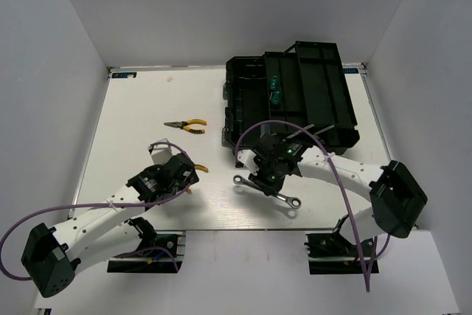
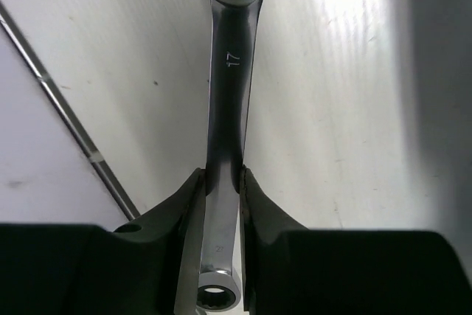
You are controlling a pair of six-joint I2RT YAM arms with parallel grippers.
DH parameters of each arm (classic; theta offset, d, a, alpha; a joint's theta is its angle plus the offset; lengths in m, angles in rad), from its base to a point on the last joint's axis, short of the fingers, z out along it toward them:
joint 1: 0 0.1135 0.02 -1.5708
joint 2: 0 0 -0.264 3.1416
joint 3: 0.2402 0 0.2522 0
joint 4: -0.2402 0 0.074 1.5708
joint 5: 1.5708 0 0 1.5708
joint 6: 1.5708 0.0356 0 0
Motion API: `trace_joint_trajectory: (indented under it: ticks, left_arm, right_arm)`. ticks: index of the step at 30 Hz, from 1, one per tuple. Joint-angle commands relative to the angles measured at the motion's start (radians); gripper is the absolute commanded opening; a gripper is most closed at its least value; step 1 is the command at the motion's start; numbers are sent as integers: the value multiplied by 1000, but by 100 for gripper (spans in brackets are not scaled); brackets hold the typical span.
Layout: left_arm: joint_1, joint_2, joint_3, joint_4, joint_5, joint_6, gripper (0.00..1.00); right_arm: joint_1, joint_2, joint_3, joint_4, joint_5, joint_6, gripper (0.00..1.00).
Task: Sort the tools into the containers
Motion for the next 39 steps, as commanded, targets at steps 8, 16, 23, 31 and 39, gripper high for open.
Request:
trace_joint_trajectory:
  ticks: [8,16,23,31,39]
  left_arm:
    - [1,-26,36,-35,-65,-14,100]
    - [1,14,94,-36,-76,38,100]
    - [10,25,124,-36,-67,84,100]
    - [68,204,199,-12,-61,141,100]
    - [232,420,399,8,-32,339,100]
  right_arm:
    - [-7,-115,266,-97,22,-42,0]
    - [-128,-129,515,-22,288,-33,0]
    - [-300,-98,658,68,427,0,0]
    - [-536,35,748,126,420,73,0]
    - [-630,202,837,52,371,144,0]
